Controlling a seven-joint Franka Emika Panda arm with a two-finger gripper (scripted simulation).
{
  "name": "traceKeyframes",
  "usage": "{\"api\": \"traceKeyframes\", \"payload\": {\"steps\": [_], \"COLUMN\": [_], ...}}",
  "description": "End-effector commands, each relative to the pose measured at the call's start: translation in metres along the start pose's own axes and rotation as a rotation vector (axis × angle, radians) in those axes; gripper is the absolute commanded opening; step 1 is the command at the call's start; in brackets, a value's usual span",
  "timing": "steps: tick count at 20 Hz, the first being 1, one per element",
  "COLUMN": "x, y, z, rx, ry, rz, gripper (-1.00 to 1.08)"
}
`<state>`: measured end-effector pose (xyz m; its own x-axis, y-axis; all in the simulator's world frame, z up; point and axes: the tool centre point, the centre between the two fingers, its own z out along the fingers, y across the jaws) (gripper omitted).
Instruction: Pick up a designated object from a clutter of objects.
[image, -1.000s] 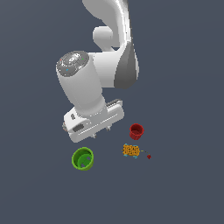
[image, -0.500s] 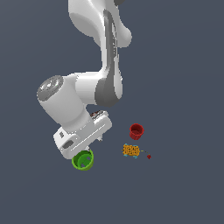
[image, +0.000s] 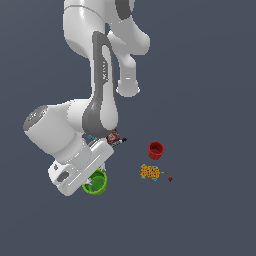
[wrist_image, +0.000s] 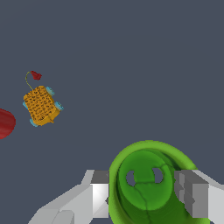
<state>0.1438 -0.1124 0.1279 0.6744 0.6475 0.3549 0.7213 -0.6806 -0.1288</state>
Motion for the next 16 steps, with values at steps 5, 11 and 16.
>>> {"api": "traceKeyframes", "payload": {"steps": [5, 11, 16], "x": [-0.016, -0.029, -0.035], "y": [0.032, 0.053, 0.062], "z": [0.008, 0.011, 0.011], "rx": [-0.013, -0.033, -0.045], "ry": [0.098, 0.16, 0.188], "rz": [-0.069, -0.106, -0.121], "gripper": [0.28, 0.28, 0.28]}}
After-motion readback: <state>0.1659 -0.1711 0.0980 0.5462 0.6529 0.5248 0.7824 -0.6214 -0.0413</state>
